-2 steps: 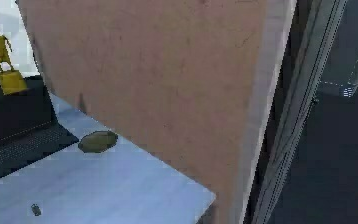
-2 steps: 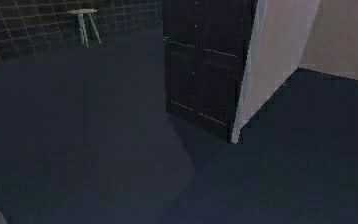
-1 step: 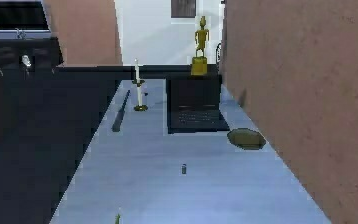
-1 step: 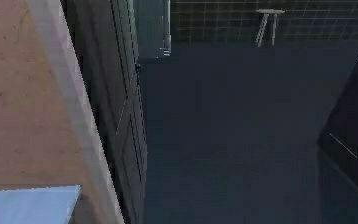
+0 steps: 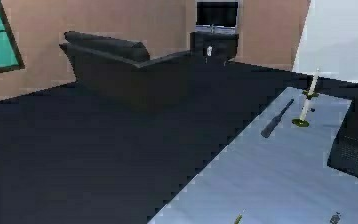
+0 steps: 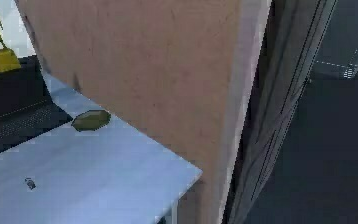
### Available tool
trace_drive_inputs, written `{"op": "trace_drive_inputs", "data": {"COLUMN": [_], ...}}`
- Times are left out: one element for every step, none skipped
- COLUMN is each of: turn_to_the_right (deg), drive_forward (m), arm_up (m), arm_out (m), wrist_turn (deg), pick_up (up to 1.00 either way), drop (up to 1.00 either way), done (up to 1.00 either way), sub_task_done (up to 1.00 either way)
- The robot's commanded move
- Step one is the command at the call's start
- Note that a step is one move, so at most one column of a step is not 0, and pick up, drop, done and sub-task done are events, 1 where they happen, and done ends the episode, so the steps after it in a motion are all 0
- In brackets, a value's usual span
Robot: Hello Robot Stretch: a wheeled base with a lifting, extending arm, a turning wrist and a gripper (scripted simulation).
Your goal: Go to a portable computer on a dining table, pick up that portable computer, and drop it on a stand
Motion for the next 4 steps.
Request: {"op": "trace_drive_inputs", "data": {"turn_to_the_right": [-36.0,-6.0,0.0,24.0], "drive_forward": [0.0,0.0,0.5,0.0], "arm_up": [0.0,0.0,0.0,0.0], "arm_out": [0.0,0.0,0.0,0.0], "wrist_turn": [0.0,0.0,0.0,0.0], "pick_up": [0.0,0.0,0.0,0.0], "drop": [0.0,0.0,0.0,0.0], "done": [0.0,0.0,0.0,0.0], "sub_task_done": [0.0,0.0,0.0,0.0]}}
